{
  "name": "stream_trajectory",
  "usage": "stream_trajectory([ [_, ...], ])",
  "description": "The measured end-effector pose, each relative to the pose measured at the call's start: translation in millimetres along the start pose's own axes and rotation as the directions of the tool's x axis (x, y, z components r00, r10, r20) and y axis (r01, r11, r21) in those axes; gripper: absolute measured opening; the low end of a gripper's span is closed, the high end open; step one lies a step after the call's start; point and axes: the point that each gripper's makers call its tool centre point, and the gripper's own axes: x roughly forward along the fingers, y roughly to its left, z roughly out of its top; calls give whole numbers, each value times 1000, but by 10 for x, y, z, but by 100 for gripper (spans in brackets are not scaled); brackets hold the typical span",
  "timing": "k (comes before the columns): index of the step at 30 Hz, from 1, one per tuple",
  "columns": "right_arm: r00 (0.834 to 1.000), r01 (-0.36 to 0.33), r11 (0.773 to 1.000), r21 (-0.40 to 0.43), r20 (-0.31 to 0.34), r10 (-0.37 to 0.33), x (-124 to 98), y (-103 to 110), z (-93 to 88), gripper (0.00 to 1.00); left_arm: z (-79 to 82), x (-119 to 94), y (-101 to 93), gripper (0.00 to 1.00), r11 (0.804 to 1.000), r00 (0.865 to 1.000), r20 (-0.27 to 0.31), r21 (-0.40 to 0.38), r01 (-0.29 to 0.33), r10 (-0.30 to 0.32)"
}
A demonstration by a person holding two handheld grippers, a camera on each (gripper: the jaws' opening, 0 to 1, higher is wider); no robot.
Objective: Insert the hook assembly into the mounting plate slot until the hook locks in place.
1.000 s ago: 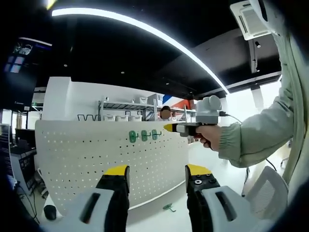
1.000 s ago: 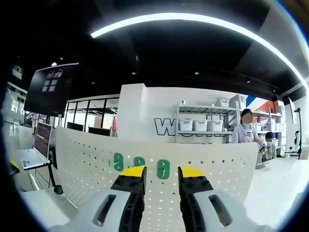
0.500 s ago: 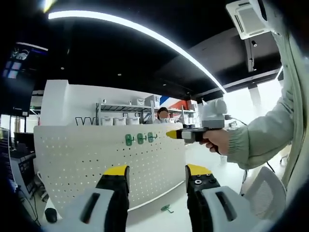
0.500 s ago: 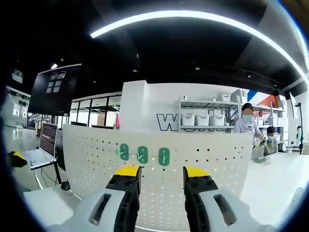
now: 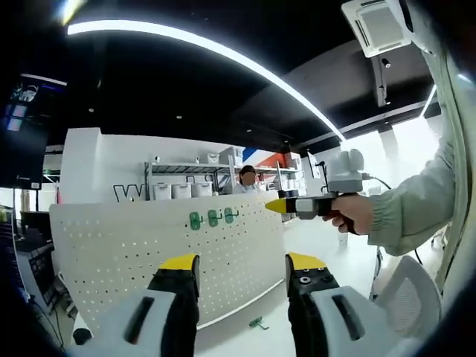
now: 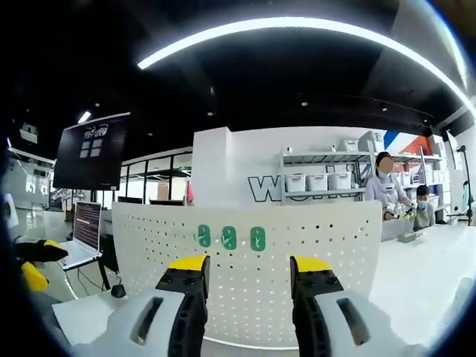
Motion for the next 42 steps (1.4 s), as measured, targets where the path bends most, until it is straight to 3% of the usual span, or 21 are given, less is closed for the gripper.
stream_trajectory([
  [4, 1000, -12, 1000, 7, -6, 12, -92, 30, -25, 42, 15, 13, -24, 48, 1000, 1000, -2, 7, 8, -8],
  [22, 992, -45, 997, 68, -113, 53, -466, 144, -447, 43, -83, 94, -134, 49, 998, 998, -25, -16, 57, -57],
  [32, 990, -45, 994, 100, -131, 58, -609, 129, -494, 43, -148, 205, -158, 49, 996, 995, -45, -15, 91, -92],
  [42, 991, -39, 990, 134, -124, 56, -696, 116, -490, 43, -225, 373, -145, 49, 987, 984, -87, 43, 157, -153],
])
